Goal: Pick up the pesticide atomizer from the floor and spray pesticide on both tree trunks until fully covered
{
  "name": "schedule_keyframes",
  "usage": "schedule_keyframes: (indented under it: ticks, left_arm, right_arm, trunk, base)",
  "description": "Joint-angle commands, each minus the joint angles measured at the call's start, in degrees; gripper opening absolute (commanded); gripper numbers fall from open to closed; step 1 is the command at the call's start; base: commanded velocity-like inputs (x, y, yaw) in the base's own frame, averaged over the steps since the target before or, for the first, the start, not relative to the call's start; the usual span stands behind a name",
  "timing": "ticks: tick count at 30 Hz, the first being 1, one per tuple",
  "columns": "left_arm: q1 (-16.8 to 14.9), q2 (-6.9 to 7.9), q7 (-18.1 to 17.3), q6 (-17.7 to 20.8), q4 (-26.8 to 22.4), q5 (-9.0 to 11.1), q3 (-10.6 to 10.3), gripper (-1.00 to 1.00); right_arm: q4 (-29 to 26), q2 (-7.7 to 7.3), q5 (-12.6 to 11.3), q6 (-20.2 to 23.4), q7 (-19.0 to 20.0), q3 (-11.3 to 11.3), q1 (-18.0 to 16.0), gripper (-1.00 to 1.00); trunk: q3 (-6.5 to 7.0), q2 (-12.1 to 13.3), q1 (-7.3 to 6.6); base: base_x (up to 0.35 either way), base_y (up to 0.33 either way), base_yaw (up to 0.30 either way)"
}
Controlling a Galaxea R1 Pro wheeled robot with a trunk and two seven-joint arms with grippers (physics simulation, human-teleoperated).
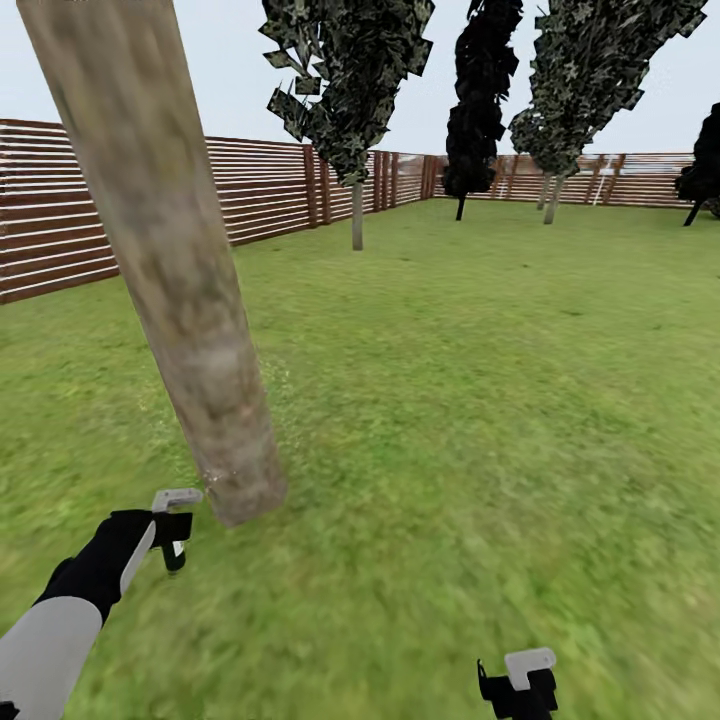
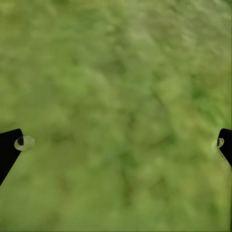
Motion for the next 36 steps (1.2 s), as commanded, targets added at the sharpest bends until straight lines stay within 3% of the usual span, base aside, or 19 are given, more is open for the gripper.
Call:
schedule_keyframes:
  ticks: [1, 10, 19, 21, 26, 30, 32, 35, 36]
  left_arm:
    - [0.0, -0.01, 0.0, 0.0, -0.7, 0.0, 0.0, -1.00]
    - [0.0, -0.33, 0.0, 0.1, -1.1, 0.0, 0.2, -1.00]
    - [-0.6, -0.85, -0.1, 0.4, -1.9, 0.0, 0.2, -1.00]
    - [-0.8, -1.93, -0.2, 0.9, -4.4, 0.0, -0.5, -1.00]
    - [-1.1, -2.70, -0.2, 1.3, -7.4, 0.0, -1.4, -1.00]
    - [-2.2, -2.65, -0.7, 6.8, -12.3, 0.0, -1.4, -1.00]
    - [-3.7, -1.89, -1.1, 7.6, -15.1, -0.1, -1.4, -1.00]
    - [-3.7, 3.07, -2.6, 8.0, -15.6, 0.3, -1.3, -1.00]
    - [-3.6, 3.43, -4.7, 8.0, -15.6, 0.2, -1.5, -1.00]
  right_arm:
    - [0.0, 0.00, 0.0, 0.0, 0.0, 0.0, 0.0, 1.00]
    - [0.0, 0.00, -0.1, 0.0, 0.0, 0.0, 0.0, 1.00]
    - [0.0, 0.00, -0.1, 0.0, -0.1, 0.0, 0.0, 1.00]
    - [0.0, 0.00, -0.1, 0.0, -0.1, 0.0, 0.0, 1.00]
    - [0.0, 0.00, -0.1, 0.0, -0.1, -0.1, 0.0, 1.00]
    - [0.0, -0.45, 0.0, 0.0, 0.0, -0.1, 0.0, 1.00]
    - [0.0, -0.74, 0.0, 0.0, 0.0, -0.1, 0.0, 1.00]
    - [0.0, -0.79, -0.1, 0.0, 0.0, -0.1, 0.1, 1.00]
    - [0.0, -0.79, -0.1, 0.0, 0.0, -0.1, 0.1, 1.00]
  trunk:
    - [0.00, 0.0, 0.00]
    - [0.00, 0.0, 0.00]
    - [0.00, 0.0, 0.00]
    - [0.00, 0.0, 0.00]
    - [0.00, 0.0, 0.00]
    - [0.00, 0.0, 0.00]
    - [0.00, 0.0, 0.00]
    - [0.00, 0.0, 0.00]
    - [0.00, 0.0, 0.00]
  base:
    - [0.071, -0.274, 0.248]
    - [0.115, -0.273, 0.048]
    - [-0.087, -0.229, 0.254]
    - [0.210, -0.174, 0.277]
    - [0.264, -0.161, 0.210]
    - [0.061, -0.035, 0.017]
    - [0.001, 0.000, 0.000]
    - [0.000, 0.000, 0.000]
    - [0.000, 0.000, 0.000]
